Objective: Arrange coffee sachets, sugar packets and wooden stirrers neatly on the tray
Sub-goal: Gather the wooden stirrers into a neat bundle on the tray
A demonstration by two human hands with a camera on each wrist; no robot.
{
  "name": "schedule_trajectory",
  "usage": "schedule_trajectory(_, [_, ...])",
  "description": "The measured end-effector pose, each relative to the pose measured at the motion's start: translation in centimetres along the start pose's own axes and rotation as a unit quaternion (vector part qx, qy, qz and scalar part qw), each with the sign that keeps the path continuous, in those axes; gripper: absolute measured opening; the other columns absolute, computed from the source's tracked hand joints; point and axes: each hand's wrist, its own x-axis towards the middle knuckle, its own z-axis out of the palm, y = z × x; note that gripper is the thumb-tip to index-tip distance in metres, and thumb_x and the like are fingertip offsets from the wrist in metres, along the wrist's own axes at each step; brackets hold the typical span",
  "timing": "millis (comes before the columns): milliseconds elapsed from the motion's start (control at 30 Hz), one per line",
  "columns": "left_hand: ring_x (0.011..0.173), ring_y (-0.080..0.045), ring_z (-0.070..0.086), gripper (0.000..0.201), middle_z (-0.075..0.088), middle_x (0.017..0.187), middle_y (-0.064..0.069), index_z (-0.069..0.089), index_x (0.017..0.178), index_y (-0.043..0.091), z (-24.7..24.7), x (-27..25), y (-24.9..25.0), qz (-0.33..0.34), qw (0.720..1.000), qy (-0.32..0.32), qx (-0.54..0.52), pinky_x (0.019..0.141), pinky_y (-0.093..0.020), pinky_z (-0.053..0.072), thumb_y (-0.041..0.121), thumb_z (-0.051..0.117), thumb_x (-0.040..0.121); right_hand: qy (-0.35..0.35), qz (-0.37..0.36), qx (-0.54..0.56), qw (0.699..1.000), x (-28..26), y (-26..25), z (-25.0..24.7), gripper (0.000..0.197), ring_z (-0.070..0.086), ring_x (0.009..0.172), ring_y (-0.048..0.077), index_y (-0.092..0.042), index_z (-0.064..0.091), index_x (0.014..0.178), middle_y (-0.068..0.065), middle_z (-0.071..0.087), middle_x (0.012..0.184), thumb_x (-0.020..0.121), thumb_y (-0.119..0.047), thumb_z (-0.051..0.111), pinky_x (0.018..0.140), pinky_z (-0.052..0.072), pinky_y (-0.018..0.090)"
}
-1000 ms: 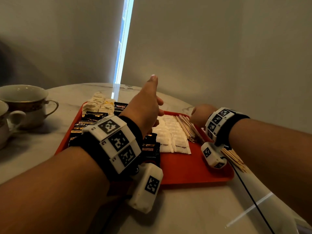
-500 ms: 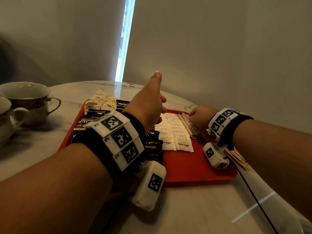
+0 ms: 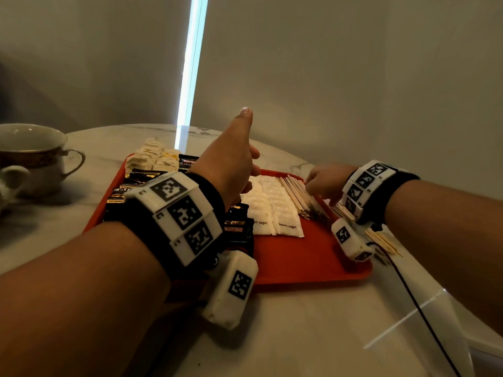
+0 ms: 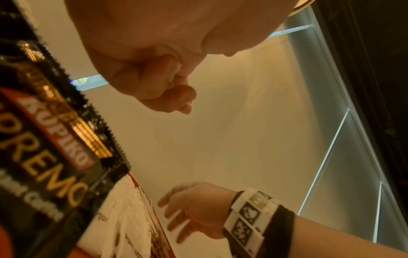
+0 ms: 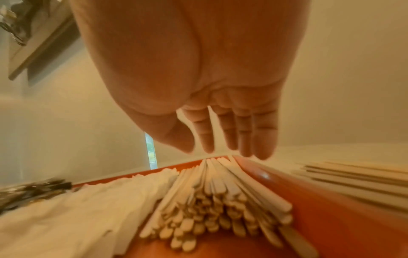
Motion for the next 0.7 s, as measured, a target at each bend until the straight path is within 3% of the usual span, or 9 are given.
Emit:
schedule_trajectory(67, [0.076,-0.023,0.052,0.070,0.061,0.089,-0.009,0.060,0.100,0.013,0.1,0.0,-0.1,-0.001,1.000,0.000,0.004,0.060,-0.033,0.036,0.072,0.022,0.097,-0.020,0.030,-0.008,0.999,-0.7,0.6,-0.3,0.024,0.070,0.091,0.024,-0.007,0.068,0.107,0.010,0.072,0.100,0.093,-0.025,0.062,0.087,0.060,0.043])
schedule_trajectory(167, [0.078,-0.024,0.052,0.071,0.062,0.091,-0.009,0.060,0.100,0.013,0.2,0.0,-0.1,0.002,1.000,0.001,0.007,0.064,-0.035,0.037,0.072,0.022,0.097,-0.058,0.034,0.040,0.997,-2.0,0.9,-0.2,0.025,0.072,0.083,0.022,-0.006,0.073,0.094,0.007,0.076,0.088,0.096,-0.028,0.060,0.083,0.060,0.038])
schedule_trajectory(267, [0.078,-0.024,0.052,0.071,0.062,0.091,-0.009,0.061,0.101,0.014,0.2,0.0,-0.2,0.004,1.000,0.003,0.006,0.066,-0.035,0.038,0.073,0.022,0.097,-0.111,0.020,0.045,0.993,-2.7,0.9,0.4,0.025,0.074,0.093,0.021,-0.009,0.077,0.095,0.003,0.078,0.093,0.095,-0.024,0.057,0.093,0.058,0.041])
schedule_trajectory(467, [0.076,-0.024,0.052,0.071,0.062,0.089,-0.009,0.061,0.102,0.013,0.1,0.1,0.0,0.005,1.000,0.009,-0.004,0.066,-0.035,0.038,0.073,0.023,0.097,-0.055,0.026,-0.040,0.997,-2.7,0.8,1.2,0.028,0.069,0.098,0.020,-0.016,0.074,0.102,0.002,0.074,0.103,0.091,-0.038,0.061,0.096,0.055,0.041])
schedule_trajectory(700, [0.076,-0.023,0.052,0.071,0.062,0.090,-0.009,0.061,0.102,0.013,0.1,0.2,-0.1,0.005,1.000,0.013,0.002,0.065,-0.035,0.038,0.072,0.022,0.097,-0.063,0.027,0.001,0.998,-3.4,1.1,1.0,0.029,0.072,0.091,0.020,-0.013,0.074,0.095,0.004,0.076,0.094,0.097,-0.034,0.054,0.090,0.058,0.039])
